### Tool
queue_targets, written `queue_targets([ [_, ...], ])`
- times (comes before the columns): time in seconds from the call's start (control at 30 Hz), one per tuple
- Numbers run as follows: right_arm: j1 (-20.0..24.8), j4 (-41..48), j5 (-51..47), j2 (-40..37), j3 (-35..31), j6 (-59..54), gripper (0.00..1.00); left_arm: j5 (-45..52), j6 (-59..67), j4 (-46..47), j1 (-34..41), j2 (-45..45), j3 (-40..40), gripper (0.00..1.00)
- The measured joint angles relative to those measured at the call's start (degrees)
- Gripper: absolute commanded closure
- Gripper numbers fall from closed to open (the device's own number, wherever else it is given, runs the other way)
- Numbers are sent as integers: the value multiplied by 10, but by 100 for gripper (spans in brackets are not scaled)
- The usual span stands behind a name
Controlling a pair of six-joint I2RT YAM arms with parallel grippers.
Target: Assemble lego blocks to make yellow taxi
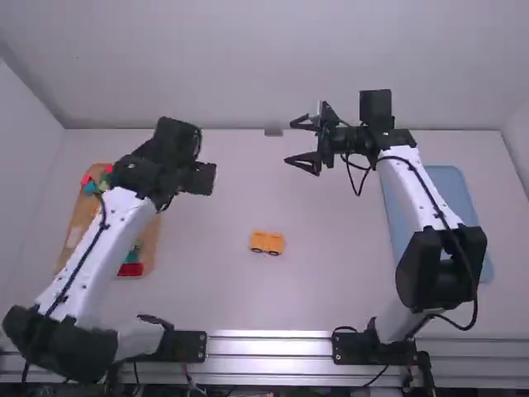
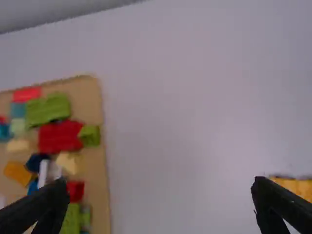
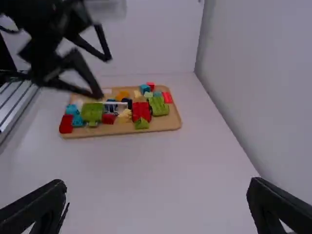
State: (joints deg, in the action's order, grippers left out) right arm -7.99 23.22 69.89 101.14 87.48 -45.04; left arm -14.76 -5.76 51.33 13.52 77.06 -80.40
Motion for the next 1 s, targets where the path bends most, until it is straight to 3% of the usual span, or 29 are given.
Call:
queue_targets([
  [0.27, -38, -14, -10, 0, 0, -1, 1, -73, -161, 52, -123, -74, 0, 1],
  [0.43, -61, -21, -40, 0, 0, -1, 1, -30, -201, 51, -259, -68, 0, 1],
  [0.47, -61, -21, -40, 0, 0, -1, 1, -30, -201, 51, -259, -68, 0, 1],
  [0.57, -69, -20, -68, 0, 0, 0, 1, 32, -206, 51, -339, -40, 0, 1],
  [0.7, -68, -20, -82, 0, 0, 0, 1, 94, -207, 77, -388, 22, -16, 1],
  [0.9, -66, -16, -89, 0, 0, -1, 1, 151, -208, 81, -397, 149, -78, 0],
  [1.0, -64, -16, -90, 0, 0, -1, 1, 175, -209, 80, -396, 210, -102, 11],
])
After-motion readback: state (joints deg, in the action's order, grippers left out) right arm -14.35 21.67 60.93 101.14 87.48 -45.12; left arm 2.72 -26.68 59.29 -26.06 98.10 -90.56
